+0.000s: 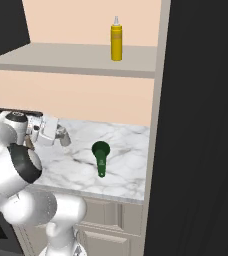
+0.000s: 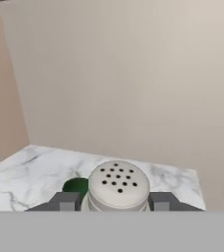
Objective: There are various items on the counter. Only move the condiments/shakers into the cabinet.
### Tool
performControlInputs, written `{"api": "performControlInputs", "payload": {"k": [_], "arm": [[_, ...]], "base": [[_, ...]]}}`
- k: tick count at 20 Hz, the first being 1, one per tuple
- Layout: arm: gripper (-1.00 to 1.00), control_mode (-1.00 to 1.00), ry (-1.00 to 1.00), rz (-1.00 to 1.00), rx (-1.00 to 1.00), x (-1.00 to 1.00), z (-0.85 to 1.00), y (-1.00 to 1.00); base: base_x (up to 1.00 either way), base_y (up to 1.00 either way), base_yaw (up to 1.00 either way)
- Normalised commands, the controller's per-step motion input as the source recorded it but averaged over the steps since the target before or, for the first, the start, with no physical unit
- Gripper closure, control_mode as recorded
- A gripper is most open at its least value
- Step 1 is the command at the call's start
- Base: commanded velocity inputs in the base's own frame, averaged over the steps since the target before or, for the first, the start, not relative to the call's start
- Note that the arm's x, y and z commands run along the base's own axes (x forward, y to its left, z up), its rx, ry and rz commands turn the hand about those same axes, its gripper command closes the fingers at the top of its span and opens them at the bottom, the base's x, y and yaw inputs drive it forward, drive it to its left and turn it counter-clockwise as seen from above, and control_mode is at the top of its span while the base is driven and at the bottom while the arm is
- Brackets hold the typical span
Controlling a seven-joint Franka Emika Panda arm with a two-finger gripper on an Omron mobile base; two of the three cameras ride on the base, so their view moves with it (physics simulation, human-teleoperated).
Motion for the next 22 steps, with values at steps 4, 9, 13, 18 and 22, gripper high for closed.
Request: {"api": "performControlInputs", "payload": {"k": [4,9,13,18,22], "arm": [[1.0,-1.0,0.0,0.19,0.0,-0.27,1.0,0.0],[1.0,-1.0,0.05,0.22,0.0,-0.39,1.0,0.0],[1.0,-1.0,0.07,0.22,0.0,-0.43,0.95,0.0],[1.0,-1.0,0.1,0.25,0.0,-0.31,0.91,-0.01],[1.0,-1.0,0.12,0.22,0.0,-0.15,0.94,0.0]], "base": [[0.0,0.0,0.0],[0.0,0.0,0.0],[0.0,0.0,0.0],[0.0,0.0,0.0],[0.0,0.0,0.0]]}}
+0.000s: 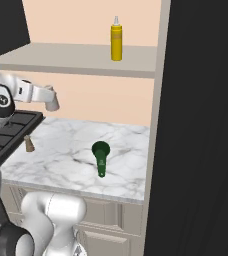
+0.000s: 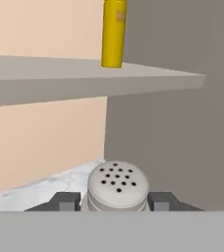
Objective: There are various items on the counter. Only move the condiments/shakers into the cabinet.
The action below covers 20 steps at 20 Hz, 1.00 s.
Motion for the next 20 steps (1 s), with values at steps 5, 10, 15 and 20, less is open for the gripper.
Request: {"api": "performControlInputs", "payload": {"k": [5,10,15,20], "arm": [[1.0,-1.0,0.16,0.17,0.0,-0.02,0.87,0.0],[1.0,-1.0,-0.01,0.18,0.0,0.0,0.5,0.01],[1.0,-1.0,-0.25,0.14,0.0,0.0,0.26,0.0],[1.0,-1.0,-0.21,0.09,0.0,0.09,0.13,0.0]], "base": [[0.0,0.0,0.0],[0.0,0.0,0.0],[0.0,0.0,0.0],[0.0,0.0,0.0]]}}
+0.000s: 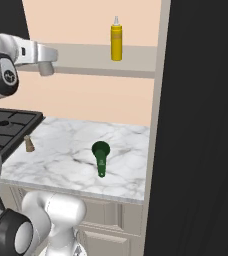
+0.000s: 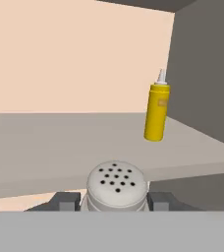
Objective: There are various items on the counter. Only move the condiments/shakers into the cabinet.
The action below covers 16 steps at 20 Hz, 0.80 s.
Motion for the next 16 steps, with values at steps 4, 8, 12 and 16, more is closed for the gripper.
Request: {"api": "performControlInputs", "payload": {"k": [4,8,12,16], "arm": [[1.0,-1.0,-0.01,0.01,-0.06,0.31,0.16,0.0],[1.0,-1.0,0.13,0.0,-0.13,0.56,0.26,0.0],[1.0,-1.0,0.15,0.0,-0.12,0.6,0.21,0.0],[1.0,-1.0,0.06,0.01,-0.02,0.62,0.0,0.0]], "base": [[0.0,0.0,0.0],[0.0,0.0,0.0],[0.0,0.0,0.0],[0.0,0.0,0.0]]}}
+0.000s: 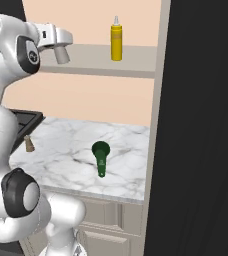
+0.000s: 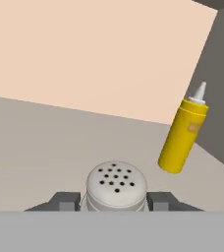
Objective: There are various items on the counter. Only move the condiments/shakers into the cabinet.
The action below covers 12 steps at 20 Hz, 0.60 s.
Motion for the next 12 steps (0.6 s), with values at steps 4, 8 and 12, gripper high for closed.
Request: {"api": "performControlInputs", "payload": {"k": [4,8,12], "arm": [[1.0,-1.0,0.0,0.06,0.0,0.68,-0.03,0.0],[1.0,-1.0,0.0,0.08,0.06,0.69,-0.13,0.0],[1.0,-1.0,0.0,0.04,0.06,0.62,-0.18,0.0]], "base": [[0.0,0.0,0.0],[0.0,0.0,0.0],[0.0,0.0,0.0]]}}
